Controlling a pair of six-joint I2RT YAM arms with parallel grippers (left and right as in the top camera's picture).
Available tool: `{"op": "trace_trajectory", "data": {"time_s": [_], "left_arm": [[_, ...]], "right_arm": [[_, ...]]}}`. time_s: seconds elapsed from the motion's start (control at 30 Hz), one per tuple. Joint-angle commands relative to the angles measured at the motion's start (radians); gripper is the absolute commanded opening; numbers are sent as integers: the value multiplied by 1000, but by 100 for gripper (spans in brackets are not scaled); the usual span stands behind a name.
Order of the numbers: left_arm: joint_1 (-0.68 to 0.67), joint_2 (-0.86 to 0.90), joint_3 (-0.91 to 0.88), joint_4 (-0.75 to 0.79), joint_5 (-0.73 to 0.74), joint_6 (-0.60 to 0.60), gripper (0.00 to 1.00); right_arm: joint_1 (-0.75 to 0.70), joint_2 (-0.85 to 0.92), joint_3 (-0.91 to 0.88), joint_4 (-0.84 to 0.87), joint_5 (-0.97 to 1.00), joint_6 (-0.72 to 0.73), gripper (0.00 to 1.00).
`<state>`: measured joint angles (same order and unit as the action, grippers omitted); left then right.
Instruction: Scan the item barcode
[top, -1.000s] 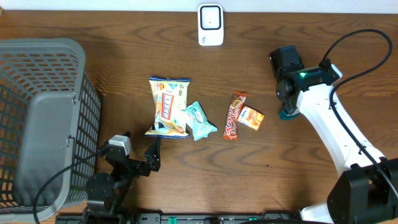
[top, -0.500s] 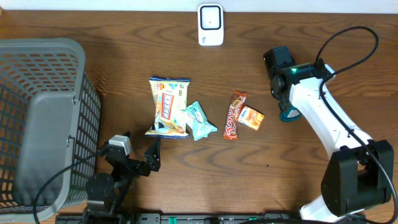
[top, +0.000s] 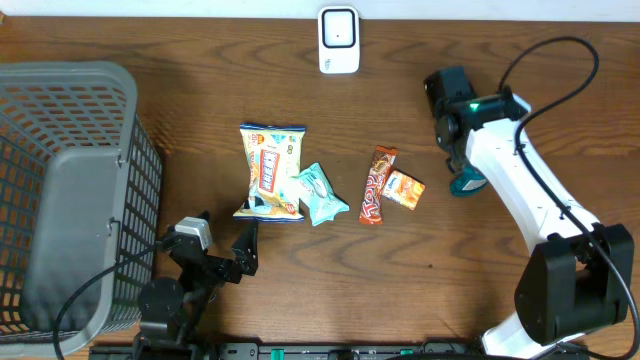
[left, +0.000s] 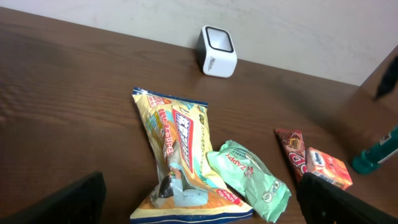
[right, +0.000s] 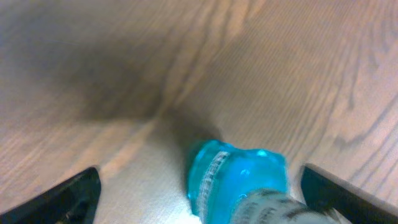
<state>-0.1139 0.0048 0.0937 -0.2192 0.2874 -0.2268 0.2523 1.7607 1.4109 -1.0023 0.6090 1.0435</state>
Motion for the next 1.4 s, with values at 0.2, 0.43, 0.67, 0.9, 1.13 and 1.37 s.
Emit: {"op": "trace_trajectory", "data": {"time_s": [0.2,0.43,0.67,0.9,1.13,1.37], "left_arm": [[3,-1,-14,-27,19,20,98],[3,-1,-14,-27,19,20,98],[3,-1,-14,-27,19,20,98],[3,-1,-14,-27,19,20,98],[3,-1,-14,-27,19,20,98],[3,-1,-14,-27,19,20,98]], "right_arm": [[-5,3,228,-163,-60,-306,99],[-10,-53,394,-261,-237,-611,99],[-26,-166,416,-77,-557,-1055,99],[-43,-196,416,-6,-847,-1642,99],[-51,-196,416,-27,-854,-1931,99],[-162,-193,415,-40,-958,-1989,99]]}}
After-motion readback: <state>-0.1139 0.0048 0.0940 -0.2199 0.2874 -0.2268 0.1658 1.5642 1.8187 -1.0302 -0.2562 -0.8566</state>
